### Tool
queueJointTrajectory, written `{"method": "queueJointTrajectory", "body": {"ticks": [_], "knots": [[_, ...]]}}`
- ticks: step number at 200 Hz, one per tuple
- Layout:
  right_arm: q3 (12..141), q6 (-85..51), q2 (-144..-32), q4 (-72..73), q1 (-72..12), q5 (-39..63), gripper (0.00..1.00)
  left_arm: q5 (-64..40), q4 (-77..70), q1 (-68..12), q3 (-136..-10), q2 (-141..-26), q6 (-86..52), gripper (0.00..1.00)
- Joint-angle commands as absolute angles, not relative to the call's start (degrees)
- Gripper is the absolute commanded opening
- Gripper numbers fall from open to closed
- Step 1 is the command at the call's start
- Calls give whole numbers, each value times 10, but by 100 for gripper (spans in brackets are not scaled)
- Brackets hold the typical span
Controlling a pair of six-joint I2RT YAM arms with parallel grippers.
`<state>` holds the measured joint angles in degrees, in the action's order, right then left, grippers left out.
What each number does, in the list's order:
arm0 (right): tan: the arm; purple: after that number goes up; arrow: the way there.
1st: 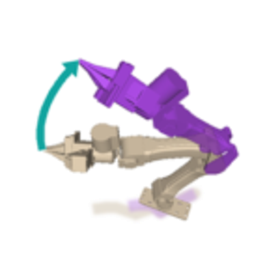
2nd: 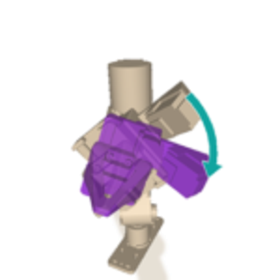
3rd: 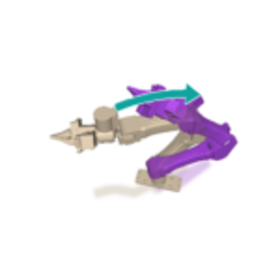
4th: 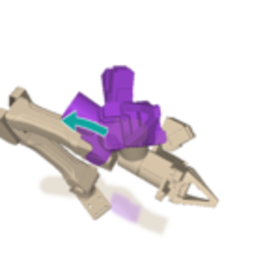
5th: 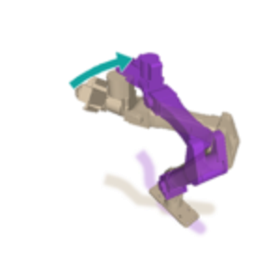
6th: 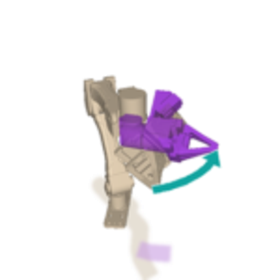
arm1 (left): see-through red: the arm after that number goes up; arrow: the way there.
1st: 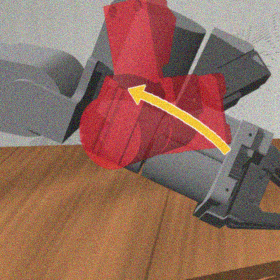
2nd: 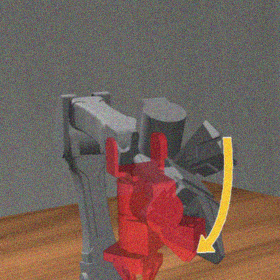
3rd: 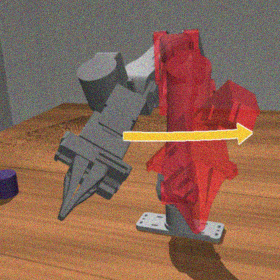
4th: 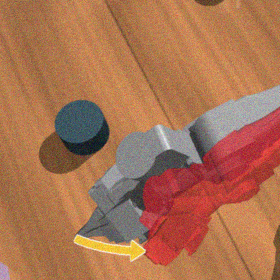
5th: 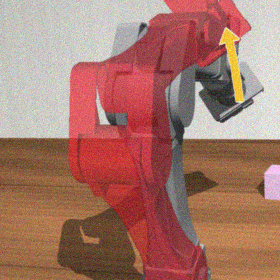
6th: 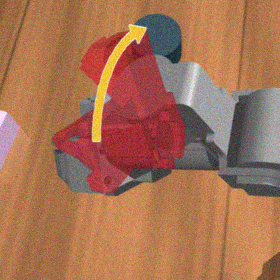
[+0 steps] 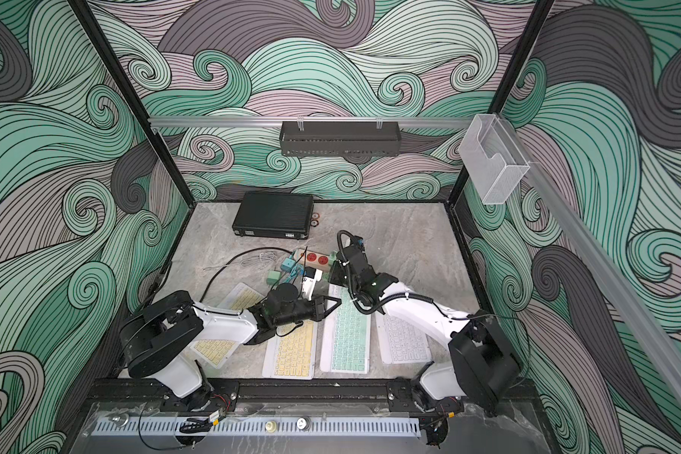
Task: Unplug the wireless keyboard
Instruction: Remove the power cord from the keyboard.
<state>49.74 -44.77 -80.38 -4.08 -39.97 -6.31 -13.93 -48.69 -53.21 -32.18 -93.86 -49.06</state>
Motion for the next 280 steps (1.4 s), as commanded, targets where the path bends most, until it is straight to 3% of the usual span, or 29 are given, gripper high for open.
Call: {"method": "queueJointTrajectory", "body": {"ticks": [1,280], "knots": [[496,-447,-804,-26,-363,-91,0,-149,-480,-545,-321,-936,-450,0],[504,-407,-786,-48,-338,-76,0,-147,-481,-551,-321,-936,-450,0]]}}
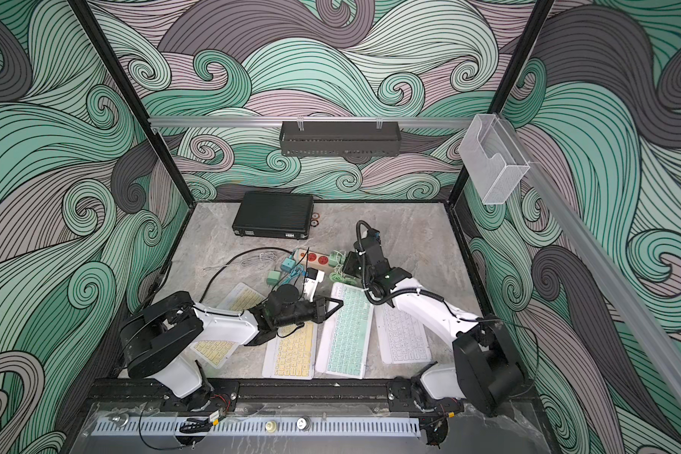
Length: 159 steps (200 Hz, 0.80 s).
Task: Unplug the wireless keyboard
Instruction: Remove the power cord from the keyboard, then place the keyboard at the center of the board.
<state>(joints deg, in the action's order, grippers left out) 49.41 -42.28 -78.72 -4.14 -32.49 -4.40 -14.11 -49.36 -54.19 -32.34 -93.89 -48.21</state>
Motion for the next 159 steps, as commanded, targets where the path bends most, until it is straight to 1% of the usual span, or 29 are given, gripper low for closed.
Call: {"method": "queueJointTrajectory", "body": {"ticks": [1,60,93,126,159], "knots": [[504,-406,-786,-48,-339,-76,0,-147,-481,-551,-321,-936,-450,0],[516,-405,-778,-60,-343,-86,0,-144,-485,-553,-320,-942,-462,0],[552,-423,-767,-61,-341,-102,0,-94,-444,-553,-314,-947,-510,0],[603,-429,-781,-67,-341,-100,0,-64,-446,-553,-297,-949,-544,0],[569,-429,-791,-40,-340,-117,0,-43,-434,-551,-295,-954,-553,0]]}}
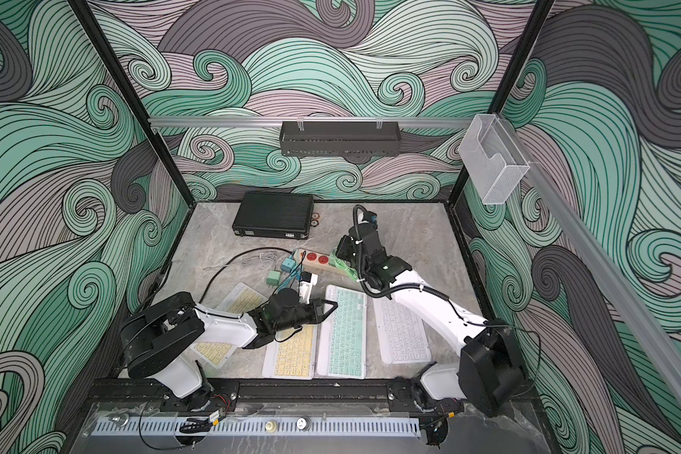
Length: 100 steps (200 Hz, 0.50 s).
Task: Unplug the wireless keyboard
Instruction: Place the keyboard at the center of the board.
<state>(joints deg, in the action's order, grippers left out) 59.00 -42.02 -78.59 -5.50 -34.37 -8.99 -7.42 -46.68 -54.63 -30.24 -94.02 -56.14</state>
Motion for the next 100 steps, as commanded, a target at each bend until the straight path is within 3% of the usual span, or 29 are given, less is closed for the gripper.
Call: {"method": "queueJointTrajectory", "body": {"ticks": [1,100], "knots": [[568,-429,-792,-40,-339,-117,0,-41,-434,-551,-295,-955,-554,0],[584,-404,-786,-73,-315,-72,0,60,-366,-553,-325,-994,-664,0]]}}
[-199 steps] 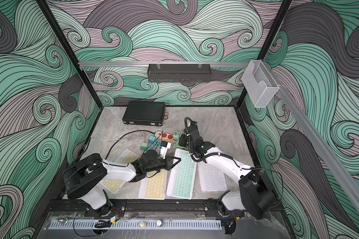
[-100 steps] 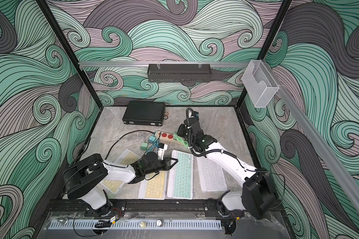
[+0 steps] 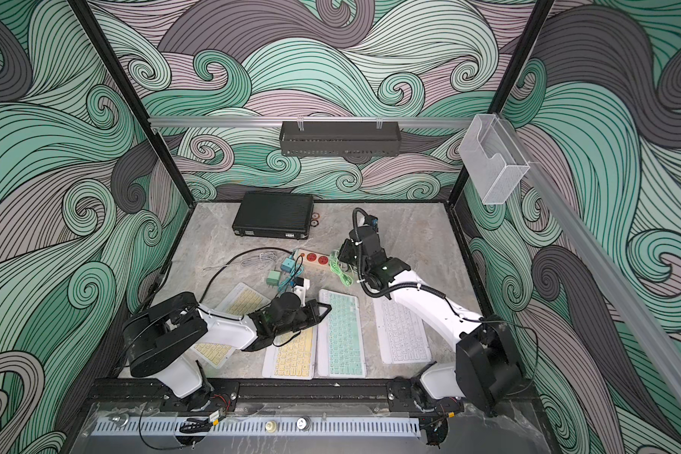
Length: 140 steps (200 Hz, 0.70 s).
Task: Unplug the wireless keyboard
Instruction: Place the keyboard at the center of the board.
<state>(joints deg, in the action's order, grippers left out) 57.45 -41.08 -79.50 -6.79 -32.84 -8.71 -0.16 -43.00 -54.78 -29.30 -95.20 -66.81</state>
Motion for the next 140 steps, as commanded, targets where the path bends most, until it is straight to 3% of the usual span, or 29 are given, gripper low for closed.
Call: {"method": "queueJointTrajectory", "body": {"ticks": [1,53,95,140], "knots": [[585,-404,-786,-74,-314,-72,0,59,-366,-553,-328,-997,-663,0],[568,-391,-773,-72,-306,-64,0,29,-492,-557,-339,-1090,-638,0],[558,-387,-739,-80,-304,-74,0,40,-351,-557,-350,-1030,-615,0],[563,-386,-742,-84,-303,-75,0,25,-375,-561,-302,-1020,-640,0]]}}
